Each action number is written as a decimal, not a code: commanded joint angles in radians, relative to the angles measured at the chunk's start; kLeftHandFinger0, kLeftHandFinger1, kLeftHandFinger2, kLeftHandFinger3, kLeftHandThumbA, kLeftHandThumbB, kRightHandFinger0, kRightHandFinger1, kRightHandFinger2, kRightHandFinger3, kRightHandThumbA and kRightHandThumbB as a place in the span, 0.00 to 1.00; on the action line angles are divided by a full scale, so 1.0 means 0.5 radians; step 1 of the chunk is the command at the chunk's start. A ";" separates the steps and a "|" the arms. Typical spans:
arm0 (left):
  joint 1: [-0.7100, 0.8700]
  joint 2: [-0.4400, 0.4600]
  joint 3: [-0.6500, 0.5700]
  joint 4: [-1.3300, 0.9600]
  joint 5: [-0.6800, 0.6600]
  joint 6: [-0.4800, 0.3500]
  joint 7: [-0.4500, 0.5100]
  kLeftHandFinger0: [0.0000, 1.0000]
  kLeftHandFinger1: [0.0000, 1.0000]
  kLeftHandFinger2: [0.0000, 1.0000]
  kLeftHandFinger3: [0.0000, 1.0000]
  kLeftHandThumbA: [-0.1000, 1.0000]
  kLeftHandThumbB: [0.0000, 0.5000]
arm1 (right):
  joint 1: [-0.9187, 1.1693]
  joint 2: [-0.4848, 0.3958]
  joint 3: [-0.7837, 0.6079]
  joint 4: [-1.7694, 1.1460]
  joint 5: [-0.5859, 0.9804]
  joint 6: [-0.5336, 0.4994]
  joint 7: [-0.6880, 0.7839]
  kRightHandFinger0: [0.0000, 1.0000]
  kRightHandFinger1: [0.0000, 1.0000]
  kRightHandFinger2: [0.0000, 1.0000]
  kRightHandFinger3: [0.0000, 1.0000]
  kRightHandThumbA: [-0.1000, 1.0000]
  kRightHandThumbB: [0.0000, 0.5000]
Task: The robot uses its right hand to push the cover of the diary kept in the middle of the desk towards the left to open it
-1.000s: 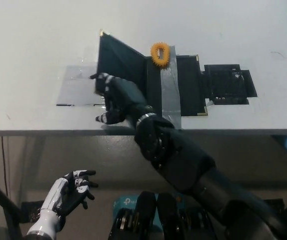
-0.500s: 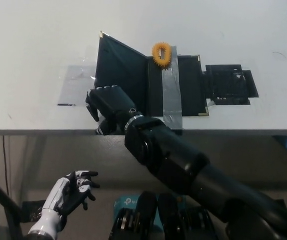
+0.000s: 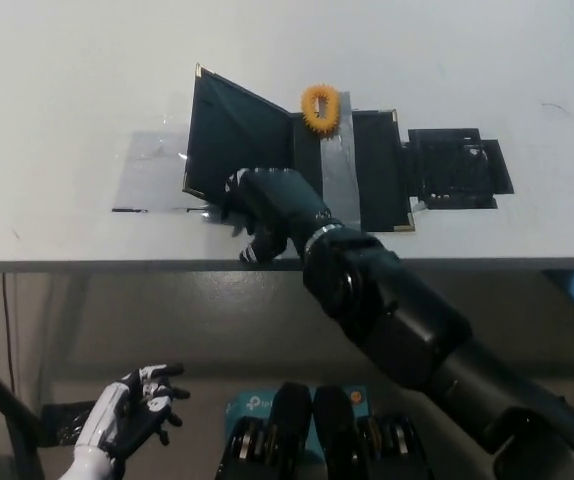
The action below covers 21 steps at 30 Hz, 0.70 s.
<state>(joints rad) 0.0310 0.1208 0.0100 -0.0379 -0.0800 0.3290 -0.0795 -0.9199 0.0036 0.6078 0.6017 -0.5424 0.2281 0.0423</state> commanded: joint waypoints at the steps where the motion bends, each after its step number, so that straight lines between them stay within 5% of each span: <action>1: 0.040 -0.021 0.044 -0.039 -0.038 -0.118 -0.001 0.22 0.31 0.42 0.58 0.36 0.77 | -0.164 0.060 -0.261 -0.265 0.209 0.262 0.236 0.48 0.51 0.63 0.53 1.00 0.61; 2: 0.045 -0.024 0.055 -0.045 -0.048 -0.111 -0.001 0.22 0.31 0.42 0.58 0.36 0.77 | -0.179 0.080 -0.320 -0.298 0.242 0.300 0.260 0.72 0.70 0.76 0.62 1.00 0.60; 3: 0.044 -0.023 0.055 -0.047 -0.037 -0.092 0.004 0.22 0.31 0.42 0.58 0.36 0.75 | -0.192 0.098 -0.409 -0.378 0.310 0.412 0.305 0.99 0.91 0.96 0.84 1.00 0.62; 6: 0.040 -0.041 0.073 -0.039 -0.044 -0.107 0.009 0.21 0.29 0.39 0.56 0.35 0.71 | -0.236 0.156 -0.690 -0.529 0.496 0.480 0.413 0.95 0.94 0.97 1.00 1.00 0.70; 11: 0.056 -0.059 0.101 -0.030 -0.041 -0.126 0.015 0.24 0.33 0.42 0.57 0.35 0.71 | -0.204 0.236 -1.175 -0.899 0.603 0.484 0.700 0.85 0.90 0.93 1.00 1.00 0.81; 21: 0.136 -0.058 0.144 -0.040 -0.045 -0.164 0.012 0.29 0.36 0.45 0.56 0.36 0.62 | 0.145 0.132 -1.700 -1.506 0.966 0.484 0.755 0.81 0.86 0.91 0.97 1.00 0.62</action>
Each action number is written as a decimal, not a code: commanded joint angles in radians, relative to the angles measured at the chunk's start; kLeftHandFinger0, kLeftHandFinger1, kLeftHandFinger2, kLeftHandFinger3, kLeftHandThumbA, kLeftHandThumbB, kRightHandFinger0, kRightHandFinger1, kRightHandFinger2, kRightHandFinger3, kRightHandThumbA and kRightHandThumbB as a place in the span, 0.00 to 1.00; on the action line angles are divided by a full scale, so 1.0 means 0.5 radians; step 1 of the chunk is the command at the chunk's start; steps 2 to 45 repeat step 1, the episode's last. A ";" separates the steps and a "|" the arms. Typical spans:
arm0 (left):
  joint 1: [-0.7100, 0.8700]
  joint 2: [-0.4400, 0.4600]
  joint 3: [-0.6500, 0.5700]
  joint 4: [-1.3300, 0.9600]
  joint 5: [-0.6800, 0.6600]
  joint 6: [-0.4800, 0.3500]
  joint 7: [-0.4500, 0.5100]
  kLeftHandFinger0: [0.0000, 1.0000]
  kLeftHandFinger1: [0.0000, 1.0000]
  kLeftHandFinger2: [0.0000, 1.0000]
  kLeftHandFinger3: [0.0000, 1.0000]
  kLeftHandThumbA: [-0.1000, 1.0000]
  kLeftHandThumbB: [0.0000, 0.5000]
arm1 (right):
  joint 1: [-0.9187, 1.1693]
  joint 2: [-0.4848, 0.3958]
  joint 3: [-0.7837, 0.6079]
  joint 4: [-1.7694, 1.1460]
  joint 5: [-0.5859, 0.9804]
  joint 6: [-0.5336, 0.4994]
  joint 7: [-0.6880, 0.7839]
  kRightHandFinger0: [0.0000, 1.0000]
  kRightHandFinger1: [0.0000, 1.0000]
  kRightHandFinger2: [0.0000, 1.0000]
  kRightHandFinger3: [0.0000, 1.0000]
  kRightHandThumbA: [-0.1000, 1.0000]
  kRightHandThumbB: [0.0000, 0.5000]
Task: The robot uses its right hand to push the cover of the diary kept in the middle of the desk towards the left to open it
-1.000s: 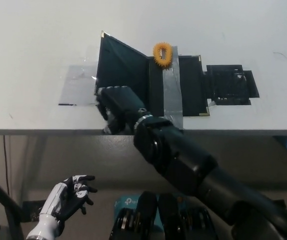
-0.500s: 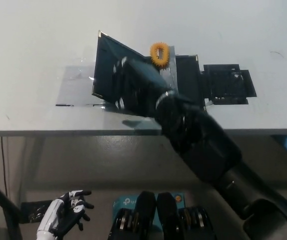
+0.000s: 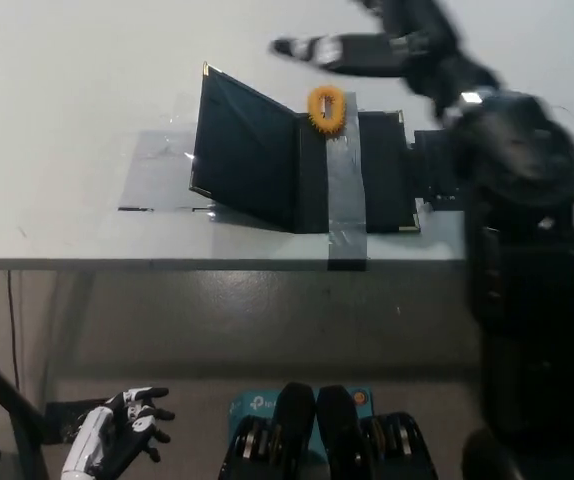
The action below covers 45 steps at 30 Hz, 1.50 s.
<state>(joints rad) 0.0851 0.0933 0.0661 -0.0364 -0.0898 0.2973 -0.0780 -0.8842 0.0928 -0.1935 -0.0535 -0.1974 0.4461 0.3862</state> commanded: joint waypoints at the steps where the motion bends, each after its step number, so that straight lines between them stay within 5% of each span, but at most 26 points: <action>1: 0.033 -0.001 0.043 -0.043 -0.036 -0.104 0.007 0.29 0.36 0.45 0.56 0.36 0.62 | 0.117 -0.037 -0.117 -0.255 0.254 0.048 0.037 0.79 0.85 0.89 0.96 1.00 0.59; 45: 0.033 -0.001 0.043 -0.043 -0.036 -0.104 0.007 0.29 0.36 0.45 0.56 0.36 0.62 | 0.117 -0.037 -0.117 -0.255 0.254 0.048 0.037 0.79 0.85 0.89 0.96 1.00 0.59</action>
